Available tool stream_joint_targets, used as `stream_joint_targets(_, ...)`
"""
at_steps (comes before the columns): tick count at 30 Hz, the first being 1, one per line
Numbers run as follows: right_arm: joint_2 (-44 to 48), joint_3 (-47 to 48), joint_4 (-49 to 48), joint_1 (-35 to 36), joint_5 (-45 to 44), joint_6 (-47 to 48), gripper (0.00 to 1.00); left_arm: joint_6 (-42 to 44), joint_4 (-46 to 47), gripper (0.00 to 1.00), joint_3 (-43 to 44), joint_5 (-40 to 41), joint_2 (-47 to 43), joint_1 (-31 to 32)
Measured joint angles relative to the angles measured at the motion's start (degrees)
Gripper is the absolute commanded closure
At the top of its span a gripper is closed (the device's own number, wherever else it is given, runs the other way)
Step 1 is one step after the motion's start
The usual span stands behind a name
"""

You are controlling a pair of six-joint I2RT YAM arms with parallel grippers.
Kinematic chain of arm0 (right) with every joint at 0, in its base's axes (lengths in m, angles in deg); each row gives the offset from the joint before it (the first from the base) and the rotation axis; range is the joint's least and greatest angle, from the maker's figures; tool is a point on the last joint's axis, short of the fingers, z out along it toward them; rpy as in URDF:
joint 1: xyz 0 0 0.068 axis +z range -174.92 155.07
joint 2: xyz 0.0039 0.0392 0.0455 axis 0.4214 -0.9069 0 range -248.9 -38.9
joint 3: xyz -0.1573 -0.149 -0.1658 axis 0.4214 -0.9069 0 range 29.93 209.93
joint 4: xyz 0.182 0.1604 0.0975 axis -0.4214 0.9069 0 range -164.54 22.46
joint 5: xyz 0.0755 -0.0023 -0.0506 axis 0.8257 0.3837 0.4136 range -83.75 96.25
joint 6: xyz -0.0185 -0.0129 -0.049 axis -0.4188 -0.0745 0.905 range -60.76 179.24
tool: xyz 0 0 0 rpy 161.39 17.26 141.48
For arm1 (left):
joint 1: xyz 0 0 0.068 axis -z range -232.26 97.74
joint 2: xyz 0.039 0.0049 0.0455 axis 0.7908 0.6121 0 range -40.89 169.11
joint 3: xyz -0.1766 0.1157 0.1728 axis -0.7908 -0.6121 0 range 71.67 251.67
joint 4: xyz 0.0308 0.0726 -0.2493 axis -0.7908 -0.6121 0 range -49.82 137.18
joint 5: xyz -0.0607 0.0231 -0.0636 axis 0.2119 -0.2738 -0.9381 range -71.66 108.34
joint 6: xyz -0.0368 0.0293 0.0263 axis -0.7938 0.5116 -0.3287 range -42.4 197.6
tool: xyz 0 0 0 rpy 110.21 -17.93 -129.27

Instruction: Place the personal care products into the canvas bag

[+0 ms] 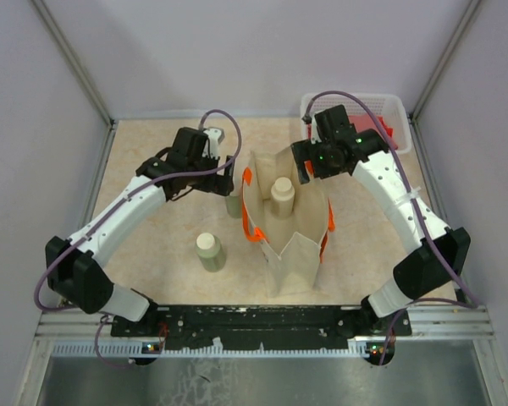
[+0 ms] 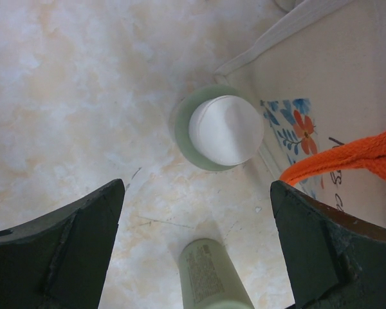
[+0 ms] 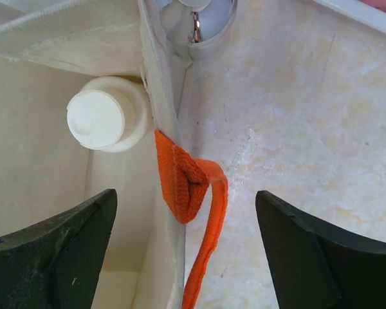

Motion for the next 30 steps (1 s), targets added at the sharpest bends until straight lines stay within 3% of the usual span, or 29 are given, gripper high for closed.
stream_joint_targets(4,0.02,-0.02,0.0,0.0,-1.03,0.09,0.48,0.59,2.91,0.0,-0.79,-3.08,1.66,0.0)
stream_joint_targets(7,0.02,-0.04,0.04,0.0,-2.12,0.07,0.5,1.33,4.39,0.0,-1.05,-4.5,2.67,0.0)
stream_joint_targets(15,0.13,-0.31,0.79,0.0,-3.61,-0.04,0.76,2.82,5.97,0.0,-1.05,-6.78,7.93,0.0)
stream_joint_targets(26,0.37,-0.28,1.95,-0.37,-5.33,0.0,0.78,2.82,8.48,0.0,-1.57,-7.5,10.78,0.0)
stream_joint_targets(30,0.37,-0.28,2.1,-0.37,-5.75,0.0,0.78,2.86,10.01,0.07,-1.57,-7.8,12.17,0.0)
